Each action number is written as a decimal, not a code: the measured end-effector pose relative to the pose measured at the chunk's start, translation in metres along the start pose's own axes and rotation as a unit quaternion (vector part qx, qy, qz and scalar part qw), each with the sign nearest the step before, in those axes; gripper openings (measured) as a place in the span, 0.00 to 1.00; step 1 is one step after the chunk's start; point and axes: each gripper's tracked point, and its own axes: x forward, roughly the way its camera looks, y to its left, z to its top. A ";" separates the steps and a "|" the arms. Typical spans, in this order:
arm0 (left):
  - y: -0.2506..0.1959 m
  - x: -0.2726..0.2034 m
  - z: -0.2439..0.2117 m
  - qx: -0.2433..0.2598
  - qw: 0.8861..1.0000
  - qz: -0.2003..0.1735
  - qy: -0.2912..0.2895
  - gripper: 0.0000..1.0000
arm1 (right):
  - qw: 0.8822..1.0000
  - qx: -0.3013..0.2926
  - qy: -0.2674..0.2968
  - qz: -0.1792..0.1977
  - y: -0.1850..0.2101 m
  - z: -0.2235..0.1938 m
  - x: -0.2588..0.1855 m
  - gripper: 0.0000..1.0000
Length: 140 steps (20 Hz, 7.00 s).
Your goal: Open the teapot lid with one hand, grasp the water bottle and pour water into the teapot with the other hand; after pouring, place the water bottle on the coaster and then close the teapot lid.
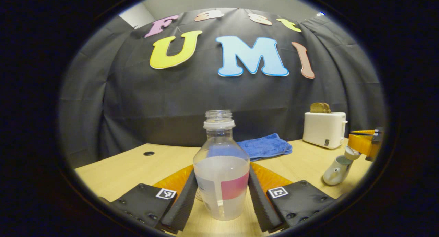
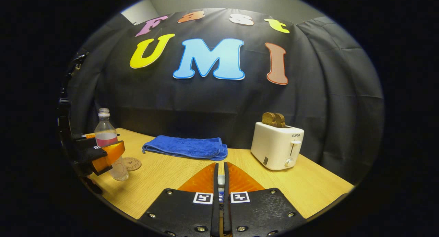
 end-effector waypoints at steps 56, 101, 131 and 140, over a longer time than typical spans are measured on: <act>-0.180 -0.001 -0.015 0.644 0.760 -0.086 0.022 0.87 | 0.996 0.083 0.036 0.025 -0.038 -0.075 -0.233 0.05; -0.198 0.009 0.010 0.853 0.515 -0.085 0.006 0.87 | 0.993 0.095 0.064 0.036 -0.036 -0.087 -0.233 0.04; -0.216 0.008 0.039 0.905 0.420 -0.065 -0.031 0.87 | 0.993 0.102 0.057 0.031 -0.040 -0.082 -0.235 0.04; -0.217 0.008 0.026 0.905 0.418 -0.073 -0.025 0.87 | 0.993 0.099 0.061 0.032 -0.040 -0.084 -0.233 0.04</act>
